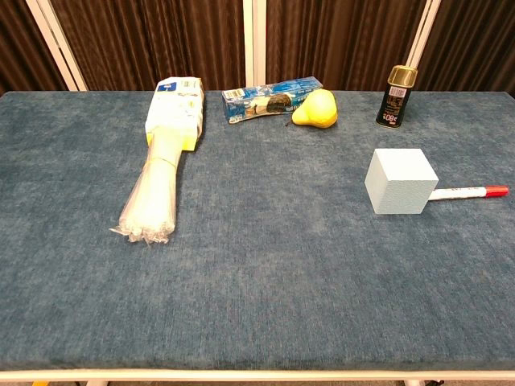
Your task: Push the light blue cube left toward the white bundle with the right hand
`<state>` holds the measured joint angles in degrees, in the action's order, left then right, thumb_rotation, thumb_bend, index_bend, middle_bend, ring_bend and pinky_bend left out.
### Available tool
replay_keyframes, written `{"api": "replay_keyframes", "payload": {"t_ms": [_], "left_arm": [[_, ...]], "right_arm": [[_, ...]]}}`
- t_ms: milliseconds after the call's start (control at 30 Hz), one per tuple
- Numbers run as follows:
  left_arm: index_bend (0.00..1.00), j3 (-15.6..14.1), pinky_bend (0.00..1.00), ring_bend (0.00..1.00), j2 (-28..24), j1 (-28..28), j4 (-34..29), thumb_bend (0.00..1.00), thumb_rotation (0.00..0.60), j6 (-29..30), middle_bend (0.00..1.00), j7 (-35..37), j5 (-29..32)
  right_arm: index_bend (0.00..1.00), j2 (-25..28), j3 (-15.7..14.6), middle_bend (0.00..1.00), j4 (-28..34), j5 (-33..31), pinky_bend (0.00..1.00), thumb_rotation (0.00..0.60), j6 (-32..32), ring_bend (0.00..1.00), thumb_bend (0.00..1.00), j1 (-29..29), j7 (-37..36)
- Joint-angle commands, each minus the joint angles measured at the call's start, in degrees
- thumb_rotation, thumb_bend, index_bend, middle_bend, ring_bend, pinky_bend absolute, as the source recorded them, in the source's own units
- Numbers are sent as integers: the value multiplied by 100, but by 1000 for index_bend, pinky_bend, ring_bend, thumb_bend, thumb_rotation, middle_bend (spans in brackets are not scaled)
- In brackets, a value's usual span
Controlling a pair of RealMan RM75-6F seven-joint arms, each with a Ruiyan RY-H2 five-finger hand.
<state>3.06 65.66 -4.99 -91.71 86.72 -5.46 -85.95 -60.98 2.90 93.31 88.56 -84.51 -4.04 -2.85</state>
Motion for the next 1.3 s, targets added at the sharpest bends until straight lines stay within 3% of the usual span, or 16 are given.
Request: {"api": "replay_keyframes", "payload": {"t_ms": [33,600,767,933,1300], "left_arm": [[172,5,134,72,3,-1,2,49,600,5,142,4,0],[172,-28,134,73,4,-26,-48,49,600,-51,142,-32,-24],[172,-22,134,72,22,-36,-35,49,600,-48,142,-17,-33],[172,-31,134,73,44,-20,-5,49,600,-35,142,2,-21],[172,-40,134,72,13,41,-25,49,600,2,142,-8,48]], "right_arm": [[45,3,8,168,8,-2,28,600,-20,0,176,1,16],[45,-52,-47,174,-110,28,27,600,114,0,176,-68,-28],[115,-165,-10,232,-232,-27,27,600,756,0,177,-466,261],[265,-540,146,310,-614,-277,57,600,1624,22,177,-1051,498],[309,-1843,418,325,-2345,-937,83,600,3096,29,177,-2120,833]]}}
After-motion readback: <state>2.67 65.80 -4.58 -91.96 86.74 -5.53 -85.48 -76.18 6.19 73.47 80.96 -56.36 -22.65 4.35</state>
